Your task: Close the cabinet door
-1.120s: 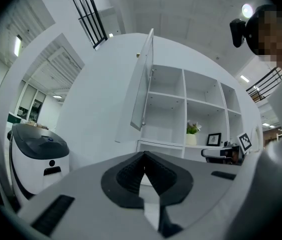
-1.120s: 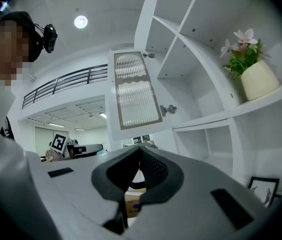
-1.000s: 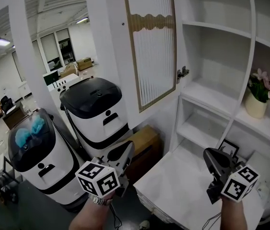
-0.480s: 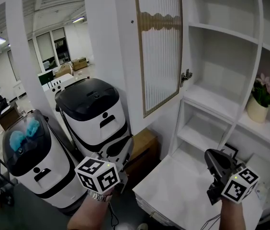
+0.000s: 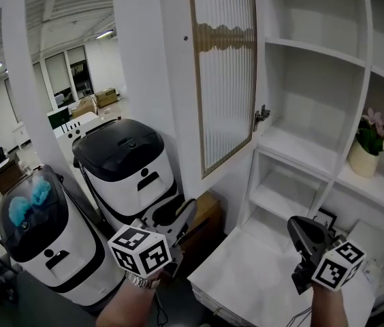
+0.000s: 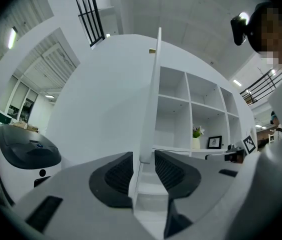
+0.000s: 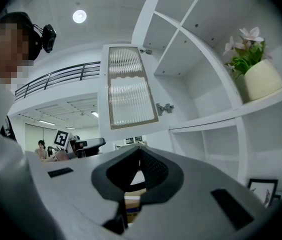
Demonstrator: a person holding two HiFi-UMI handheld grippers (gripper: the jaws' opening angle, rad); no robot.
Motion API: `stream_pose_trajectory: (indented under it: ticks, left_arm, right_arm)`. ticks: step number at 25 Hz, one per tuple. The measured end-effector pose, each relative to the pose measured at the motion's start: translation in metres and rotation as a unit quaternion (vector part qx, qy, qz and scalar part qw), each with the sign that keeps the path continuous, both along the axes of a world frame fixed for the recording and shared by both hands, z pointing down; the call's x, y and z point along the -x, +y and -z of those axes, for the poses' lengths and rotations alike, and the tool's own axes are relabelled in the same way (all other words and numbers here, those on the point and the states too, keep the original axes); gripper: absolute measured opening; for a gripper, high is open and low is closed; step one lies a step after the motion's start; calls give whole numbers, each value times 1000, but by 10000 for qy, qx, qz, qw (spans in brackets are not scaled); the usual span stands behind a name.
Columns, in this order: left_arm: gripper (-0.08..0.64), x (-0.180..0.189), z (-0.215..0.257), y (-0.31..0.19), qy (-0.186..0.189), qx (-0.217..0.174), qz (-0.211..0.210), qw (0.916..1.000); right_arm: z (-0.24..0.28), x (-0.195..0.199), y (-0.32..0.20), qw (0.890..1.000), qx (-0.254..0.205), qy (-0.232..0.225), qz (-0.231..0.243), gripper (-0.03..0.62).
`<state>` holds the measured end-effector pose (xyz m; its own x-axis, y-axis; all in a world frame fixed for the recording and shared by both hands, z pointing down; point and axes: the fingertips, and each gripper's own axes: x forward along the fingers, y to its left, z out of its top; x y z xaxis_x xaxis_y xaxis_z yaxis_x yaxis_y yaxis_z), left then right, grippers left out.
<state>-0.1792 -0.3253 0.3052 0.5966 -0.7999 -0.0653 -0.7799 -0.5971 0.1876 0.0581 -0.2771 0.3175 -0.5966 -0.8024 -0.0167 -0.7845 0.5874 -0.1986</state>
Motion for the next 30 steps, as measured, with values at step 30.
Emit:
stream_pose_trajectory:
  ticks: [30]
  left_arm:
    - [86, -37, 3, 13, -138, -178, -294, 9993]
  right_arm:
    - [15, -16, 10, 9997, -169, 10, -171, 5]
